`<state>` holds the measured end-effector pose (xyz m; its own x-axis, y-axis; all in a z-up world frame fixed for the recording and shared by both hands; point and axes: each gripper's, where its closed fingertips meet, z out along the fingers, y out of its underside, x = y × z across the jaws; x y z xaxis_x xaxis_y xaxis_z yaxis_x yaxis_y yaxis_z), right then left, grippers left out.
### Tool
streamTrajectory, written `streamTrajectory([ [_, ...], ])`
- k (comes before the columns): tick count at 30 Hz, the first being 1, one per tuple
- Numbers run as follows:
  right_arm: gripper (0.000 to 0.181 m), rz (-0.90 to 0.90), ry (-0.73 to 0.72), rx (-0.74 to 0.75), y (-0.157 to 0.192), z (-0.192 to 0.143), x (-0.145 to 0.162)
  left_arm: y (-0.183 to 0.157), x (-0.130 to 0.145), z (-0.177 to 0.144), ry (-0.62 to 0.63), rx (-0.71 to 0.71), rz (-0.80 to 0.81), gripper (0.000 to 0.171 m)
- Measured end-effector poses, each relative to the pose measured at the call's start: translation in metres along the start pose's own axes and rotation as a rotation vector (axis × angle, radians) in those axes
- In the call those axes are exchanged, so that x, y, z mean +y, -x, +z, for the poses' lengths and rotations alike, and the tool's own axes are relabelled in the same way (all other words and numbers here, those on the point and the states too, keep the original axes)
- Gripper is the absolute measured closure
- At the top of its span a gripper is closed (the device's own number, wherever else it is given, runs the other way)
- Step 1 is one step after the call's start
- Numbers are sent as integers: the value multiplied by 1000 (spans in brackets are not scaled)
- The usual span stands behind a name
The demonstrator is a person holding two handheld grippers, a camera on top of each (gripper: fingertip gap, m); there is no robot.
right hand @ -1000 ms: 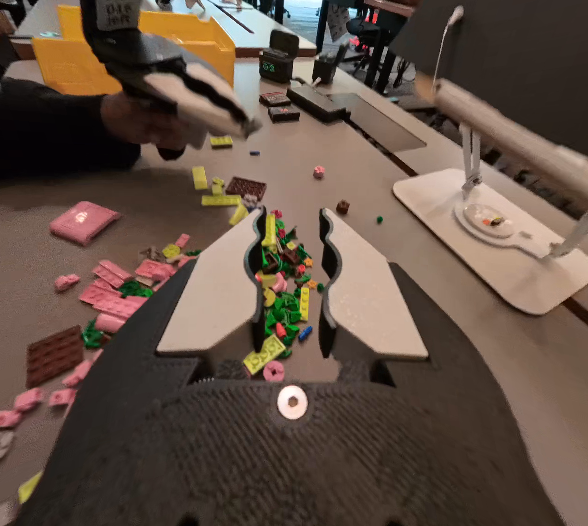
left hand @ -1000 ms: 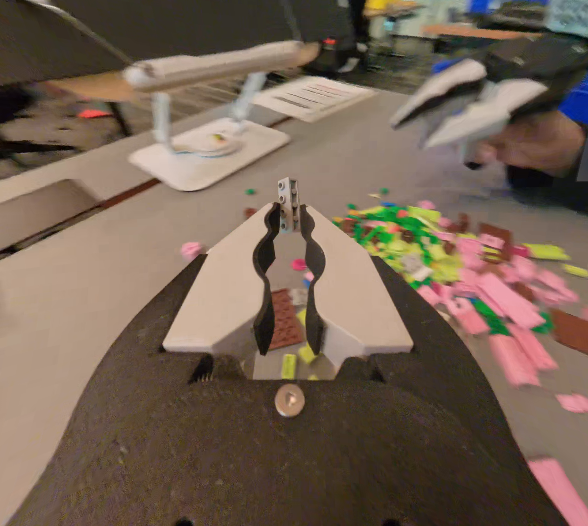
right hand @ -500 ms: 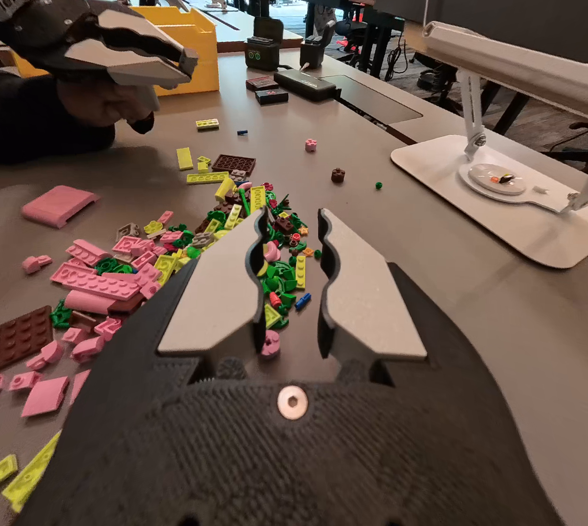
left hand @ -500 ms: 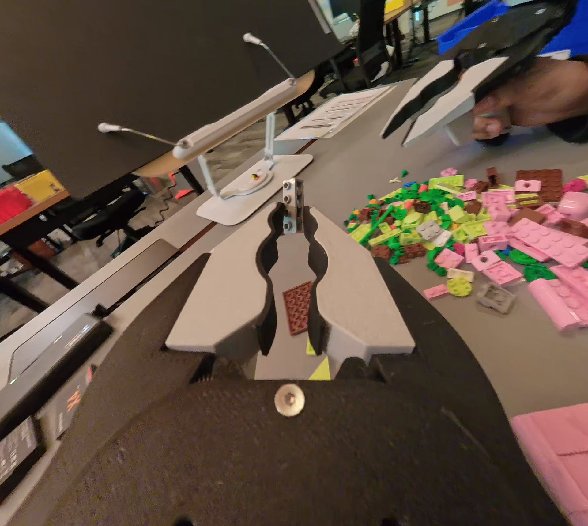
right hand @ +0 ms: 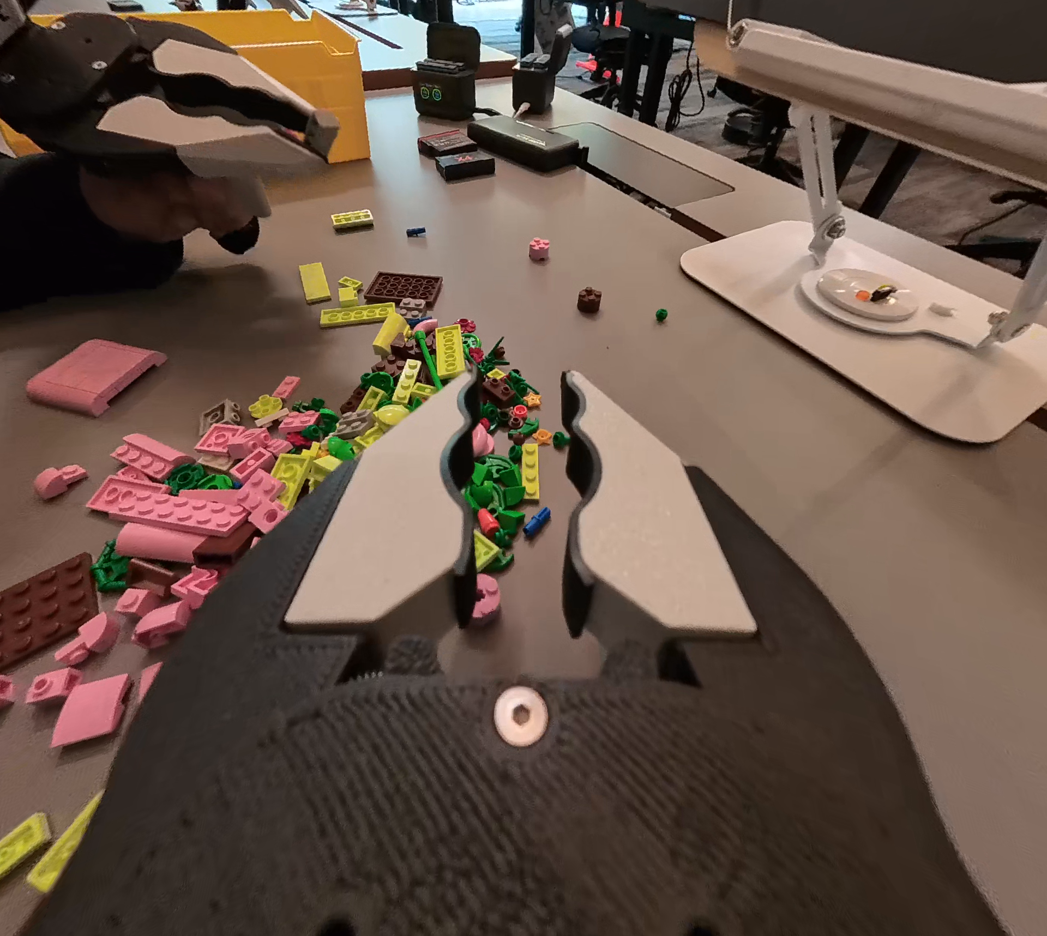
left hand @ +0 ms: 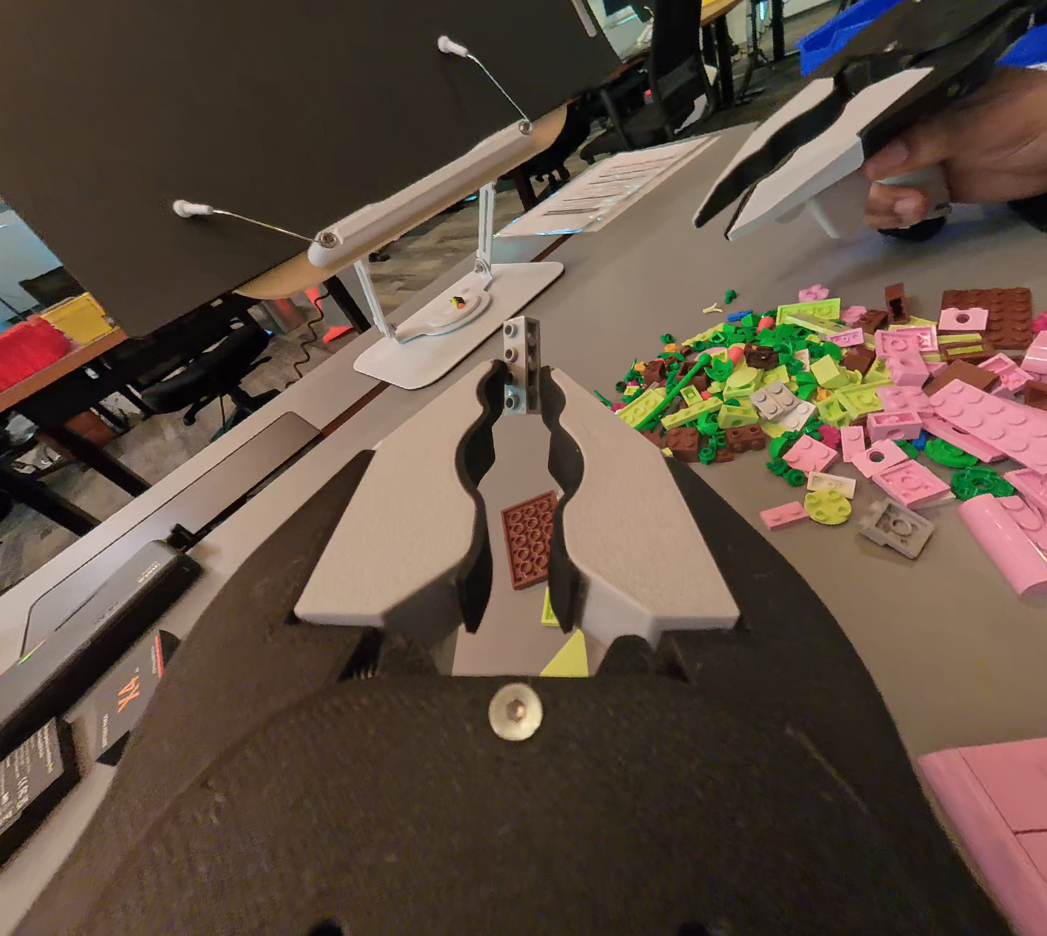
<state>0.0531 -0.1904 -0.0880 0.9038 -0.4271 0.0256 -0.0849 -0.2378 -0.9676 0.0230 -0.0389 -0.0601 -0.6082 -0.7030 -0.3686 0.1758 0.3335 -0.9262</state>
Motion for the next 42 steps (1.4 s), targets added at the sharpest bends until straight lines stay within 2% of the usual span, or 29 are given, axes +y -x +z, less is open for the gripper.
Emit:
streamTrajectory([
  [5, 157, -5, 50, 19, -1, -4, 5, 0, -6, -1, -29, -34, -12, 162],
  [8, 157, -28, 71, 35, -4, -7, 4, 3, -10, 9, -17, -59, -7, 162],
  [12, 155, -5, 8, 23, -1, -15, -11, 11, -20, 56, -24, -93, -115, 162],
  [14, 154, 13, -70, 8, 3, -19, -26, 9, -22, 77, -21, -120, -71, 162],
  [15, 154, 12, -93, 11, 3, -21, -30, 11, -14, 80, 35, -148, -28, 162],
  [17, 153, 2, -91, 32, 0, -22, -29, 19, -7, 66, 56, -198, 44, 162],
  [19, 154, 32, -6, 20, 0, -18, -18, 33, 7, 49, 133, -222, -1, 162],
  [21, 151, 137, 76, -16, 0, -14, -6, 43, 12, 35, 155, -233, -43, 162],
  [23, 139, 267, 27, -51, 1, -16, -11, 57, 7, 17, 138, -325, -2, 162],
  [24, 137, 324, -29, -43, -2, -20, -18, 65, 2, 7, 91, -391, 12, 162],
  [27, 137, 295, -54, 121, -34, -26, -12, 91, 16, -15, 58, -543, -38, 162],
  [29, 138, 241, -42, 180, -45, -22, -2, 97, 32, -19, 73, -539, -156, 162],
  [31, 143, 214, -87, 146, -39, -20, -8, 100, 36, -19, 75, -536, -168, 162],
  [34, 146, 243, -131, 79, -30, -21, -13, 93, 25, -12, 43, -500, -130, 162],
  [36, 145, 356, -136, -4, -21, -18, -11, 81, 2, -8, 27, -460, -49, 162],
  [38, 137, 524, -185, -149, -4, -18, -22, 63, -18, -4, 23, -377, -27, 162],
  [40, 135, 587, -272, -253, 7, -24, -37, 53, -36, -5, -101, -364, -62, 162],
  [42, 143, 573, -376, -305, 8, -35, -44, 46, -28, 3, -111, -320, -166, 162],
])
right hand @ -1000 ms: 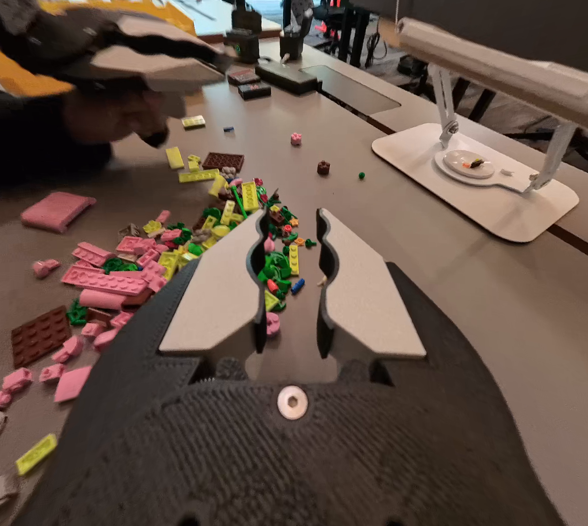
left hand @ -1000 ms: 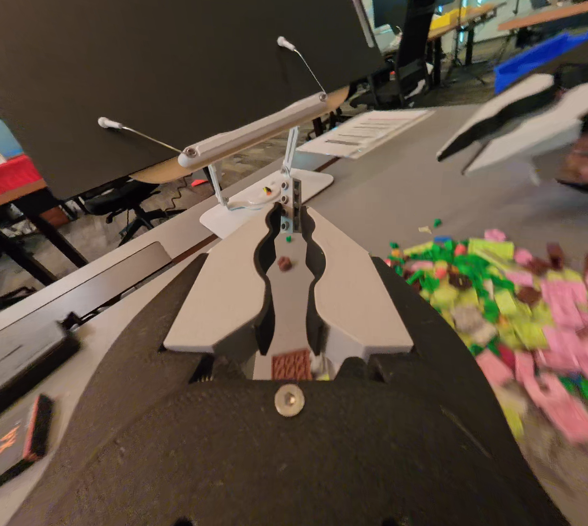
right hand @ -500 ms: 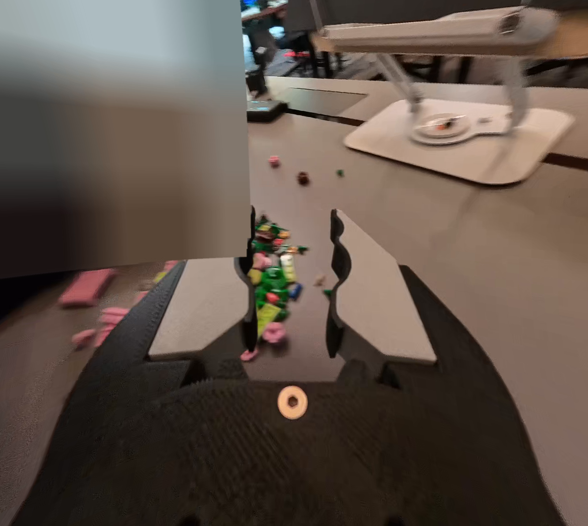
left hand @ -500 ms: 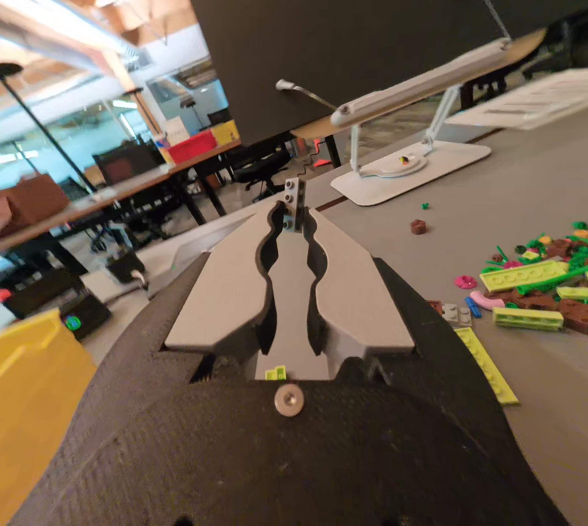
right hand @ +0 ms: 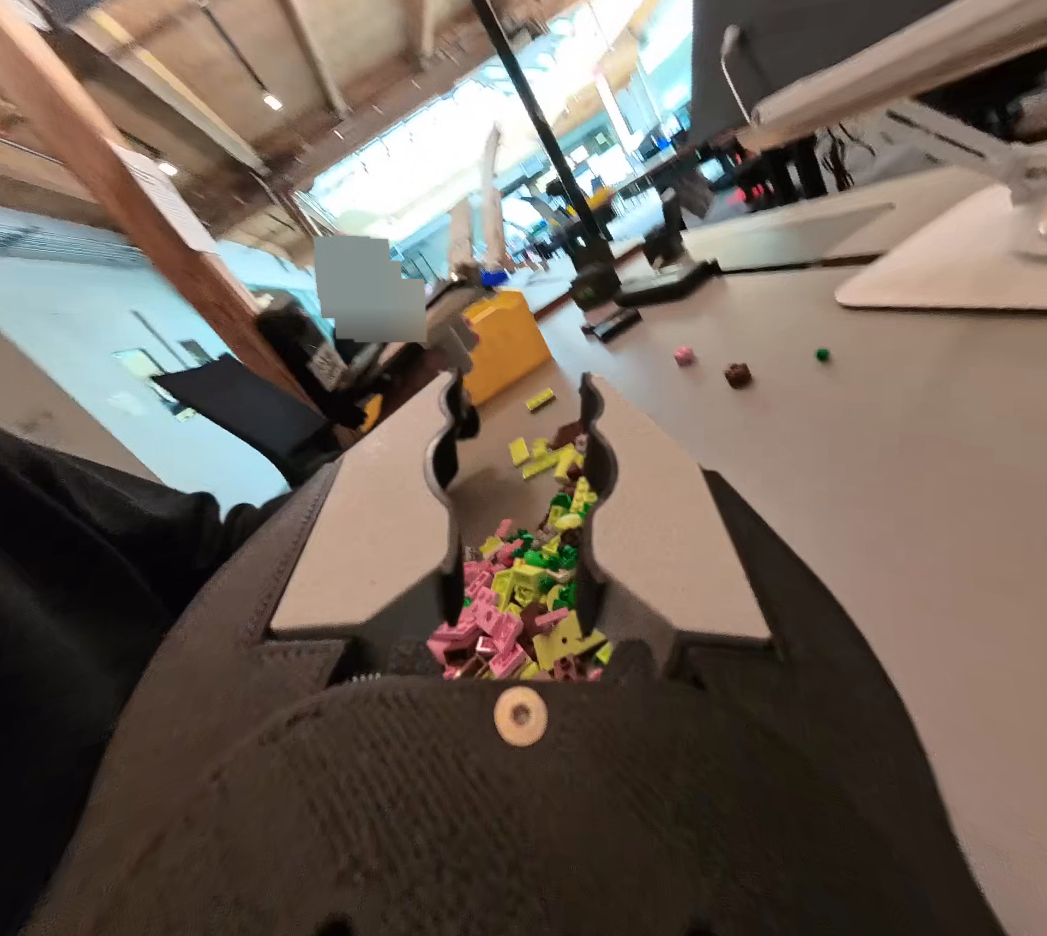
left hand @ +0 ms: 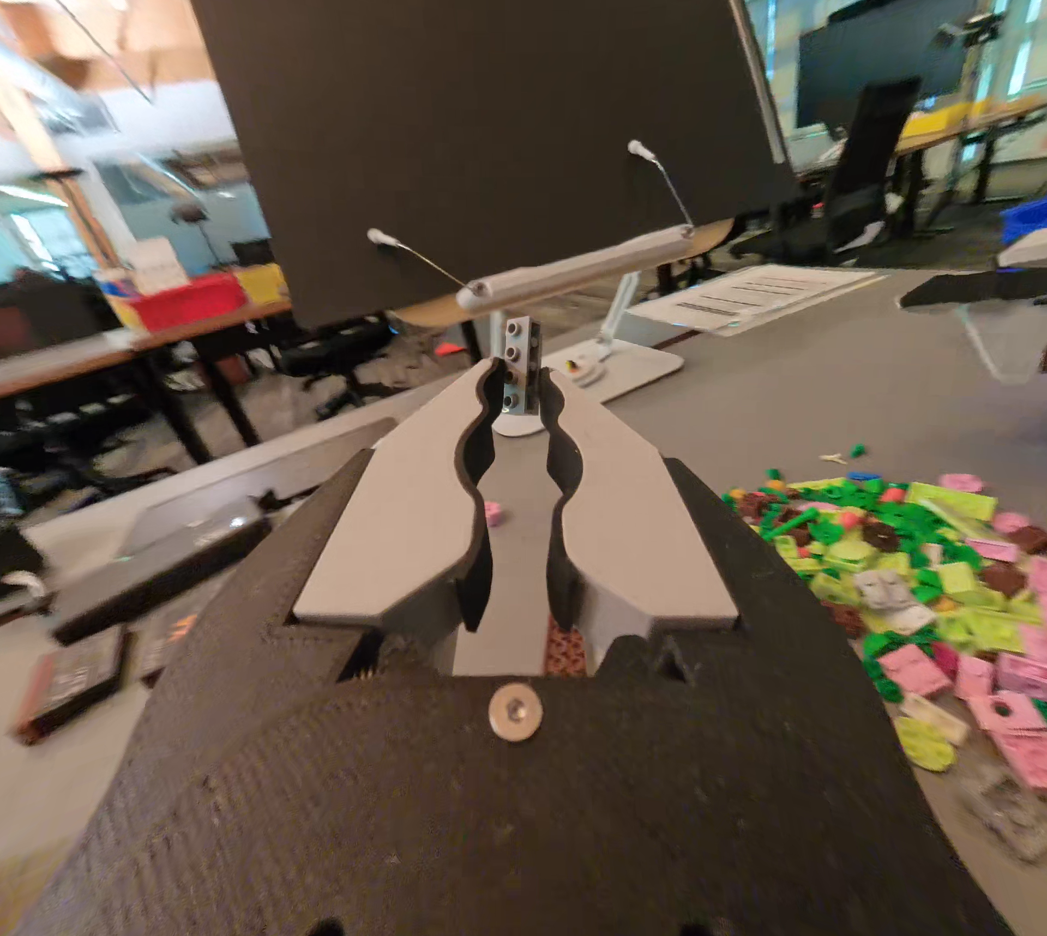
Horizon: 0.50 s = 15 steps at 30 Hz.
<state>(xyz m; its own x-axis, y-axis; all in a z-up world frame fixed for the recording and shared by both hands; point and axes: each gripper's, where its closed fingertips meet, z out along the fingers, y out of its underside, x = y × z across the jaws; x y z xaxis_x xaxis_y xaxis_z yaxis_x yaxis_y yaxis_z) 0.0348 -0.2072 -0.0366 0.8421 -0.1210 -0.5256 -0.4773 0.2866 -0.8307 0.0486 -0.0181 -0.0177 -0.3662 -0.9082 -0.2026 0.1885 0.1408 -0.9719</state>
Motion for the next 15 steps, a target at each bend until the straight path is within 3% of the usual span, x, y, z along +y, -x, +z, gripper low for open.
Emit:
streamTrajectory([
  [4, 137, 106, -80, -37, -8, -18, -12, -22, -5, 8, -10, 70, 183, 162],
  [11, 140, -289, 141, 204, -9, -9, 7, -34, -18, -3, -83, 46, 140, 162],
  [15, 139, -207, 167, 118, 12, -1, 16, -35, -28, -1, -118, 25, 199, 162],
])
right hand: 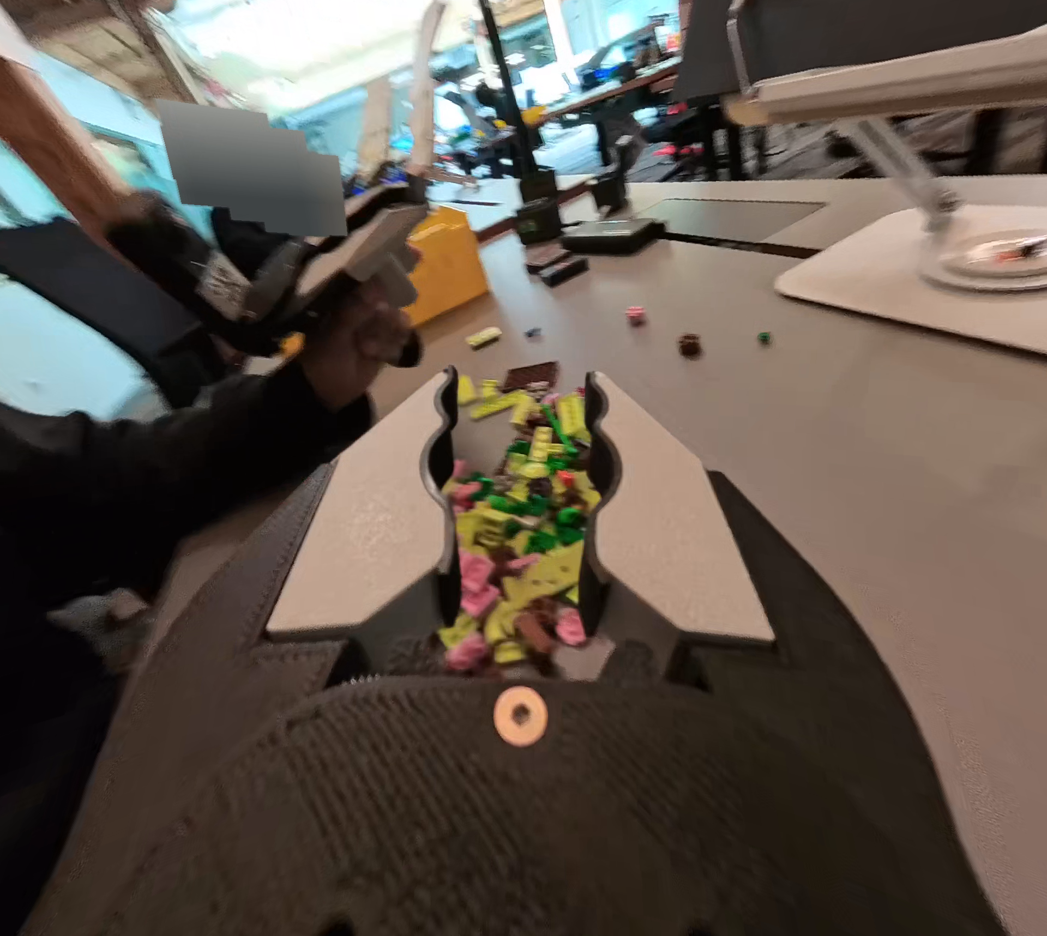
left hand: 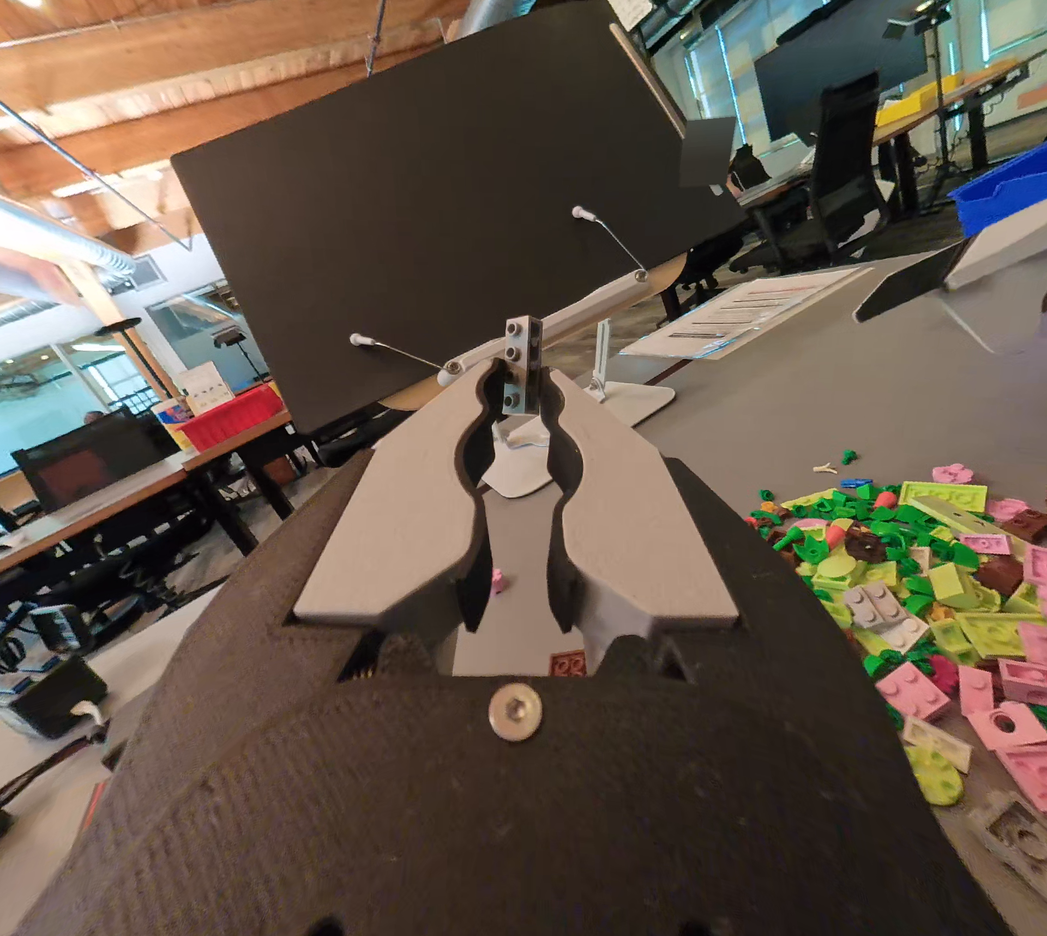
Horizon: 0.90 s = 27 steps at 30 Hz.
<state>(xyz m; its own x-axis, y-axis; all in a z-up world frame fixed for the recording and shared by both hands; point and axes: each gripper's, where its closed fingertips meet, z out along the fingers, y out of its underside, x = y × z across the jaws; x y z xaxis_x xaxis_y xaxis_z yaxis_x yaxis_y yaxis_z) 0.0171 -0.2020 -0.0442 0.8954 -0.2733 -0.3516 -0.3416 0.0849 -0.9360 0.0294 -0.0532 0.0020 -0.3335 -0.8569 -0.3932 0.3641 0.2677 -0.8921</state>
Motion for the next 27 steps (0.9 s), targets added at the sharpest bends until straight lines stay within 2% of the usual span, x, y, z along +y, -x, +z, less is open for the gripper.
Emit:
streamTrajectory([
  [3, 139, 35, -73, -154, 26, -2, -15, -8, 5, -2, 10, 15, -18, 162],
  [7, 141, -50, -105, -160, 33, -6, -27, -4, 8, -5, -4, -12, 23, 162],
  [11, 140, -67, -171, -225, 56, -4, -40, -7, -4, -11, -54, 16, 59, 162],
  [16, 142, -187, -157, -85, 35, 10, -39, -17, -2, -11, -55, 80, 89, 162],
  [20, 143, -221, -50, 0, 13, 14, -14, -27, 15, -5, 29, 186, -29, 162],
  [24, 143, -234, 22, 27, 10, 13, 2, -44, 26, -6, 107, 326, -65, 162],
  [27, 144, -268, 78, 72, 5, 13, 9, -67, 22, -13, 143, 479, -114, 162],
])
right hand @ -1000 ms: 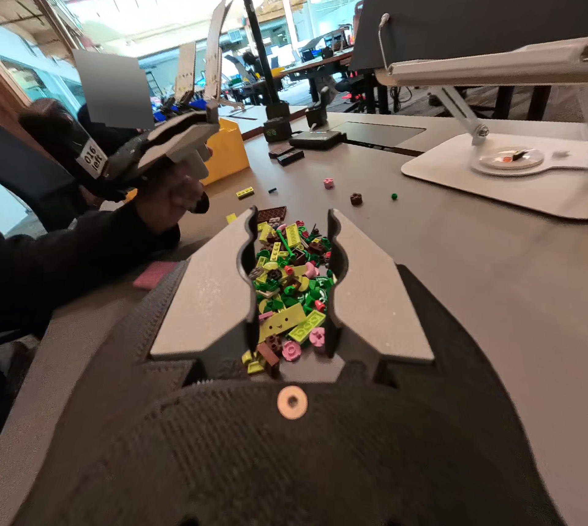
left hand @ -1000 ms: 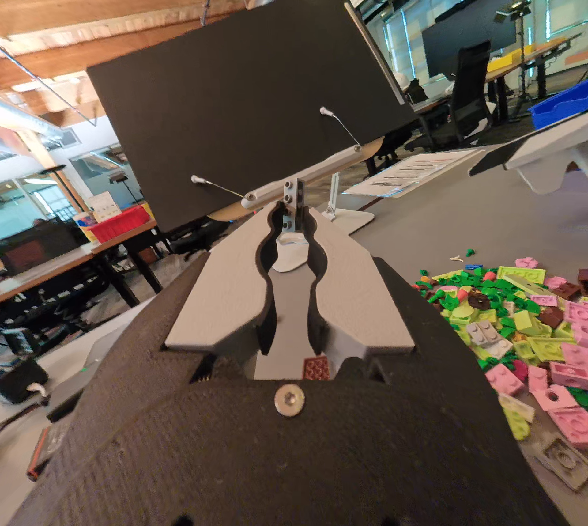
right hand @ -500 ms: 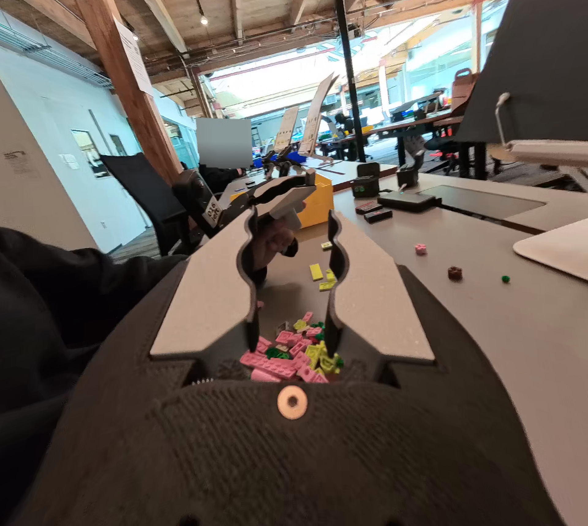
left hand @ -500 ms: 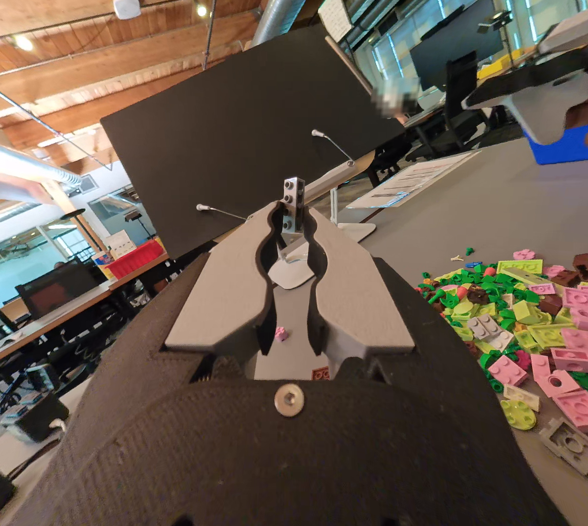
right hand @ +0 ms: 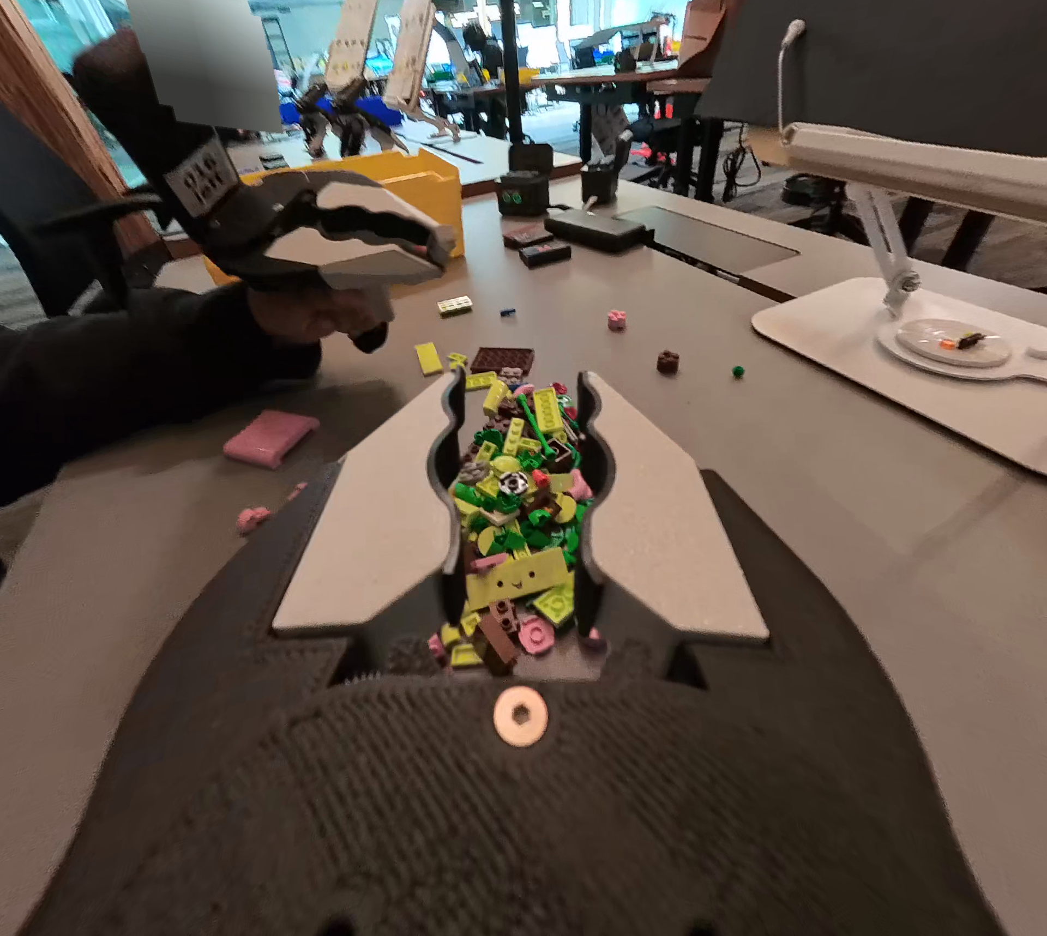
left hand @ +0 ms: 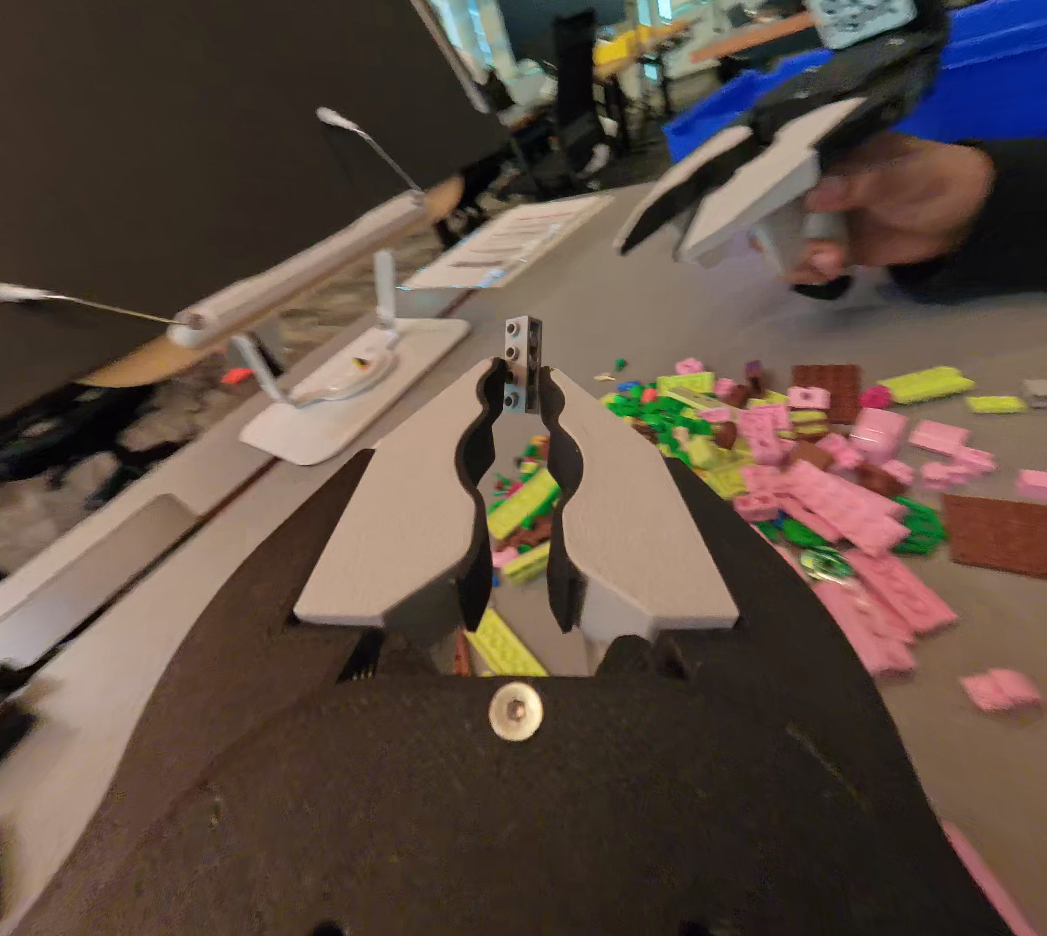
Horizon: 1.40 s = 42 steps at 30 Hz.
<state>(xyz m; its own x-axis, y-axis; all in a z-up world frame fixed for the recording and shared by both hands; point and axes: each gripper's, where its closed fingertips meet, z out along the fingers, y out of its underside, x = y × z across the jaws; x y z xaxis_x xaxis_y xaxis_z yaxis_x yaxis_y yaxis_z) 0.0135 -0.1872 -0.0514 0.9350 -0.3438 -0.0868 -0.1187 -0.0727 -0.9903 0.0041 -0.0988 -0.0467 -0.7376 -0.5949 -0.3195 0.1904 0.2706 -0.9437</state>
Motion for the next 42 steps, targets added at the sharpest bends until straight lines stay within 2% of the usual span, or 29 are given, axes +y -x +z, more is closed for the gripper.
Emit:
streamTrajectory([
  [2, 145, -7, 39, 35, -4, 0, 4, -27, 9, 3, 83, 174, -42, 162],
  [4, 145, 2, 61, 58, -5, 0, 5, -43, 21, 4, 164, 255, -25, 161],
  [7, 145, 7, 81, 66, -1, 1, 6, -41, 26, 6, 188, 203, 52, 161],
  [12, 147, -51, 136, 170, -14, 1, 20, -15, 29, 6, 189, 76, 7, 162],
  [15, 136, 126, 49, 70, -12, -1, 14, -5, 43, 6, 224, 15, 81, 162],
  [18, 132, 254, -77, 51, -34, -18, 1, -3, 52, 7, 255, 17, 65, 162],
  [21, 132, 234, -149, 121, -52, -36, -10, 1, 61, 8, 288, -5, 60, 162],
  [24, 133, 195, -163, 129, -47, -40, -19, 1, 64, 7, 321, -11, 56, 162],
  [30, 139, 92, -153, 126, -30, -37, -30, 4, 40, 7, 225, -59, 66, 161],
  [35, 137, 161, -162, 70, -15, -26, -31, 23, 36, 1, 154, -171, 65, 162],
  [38, 135, -8, 2, 170, -15, -18, -15, 31, 35, -4, 118, -203, 72, 162],
  [42, 141, -192, 92, 328, -24, -21, -10, 38, 22, -11, 40, -252, 81, 162],
])
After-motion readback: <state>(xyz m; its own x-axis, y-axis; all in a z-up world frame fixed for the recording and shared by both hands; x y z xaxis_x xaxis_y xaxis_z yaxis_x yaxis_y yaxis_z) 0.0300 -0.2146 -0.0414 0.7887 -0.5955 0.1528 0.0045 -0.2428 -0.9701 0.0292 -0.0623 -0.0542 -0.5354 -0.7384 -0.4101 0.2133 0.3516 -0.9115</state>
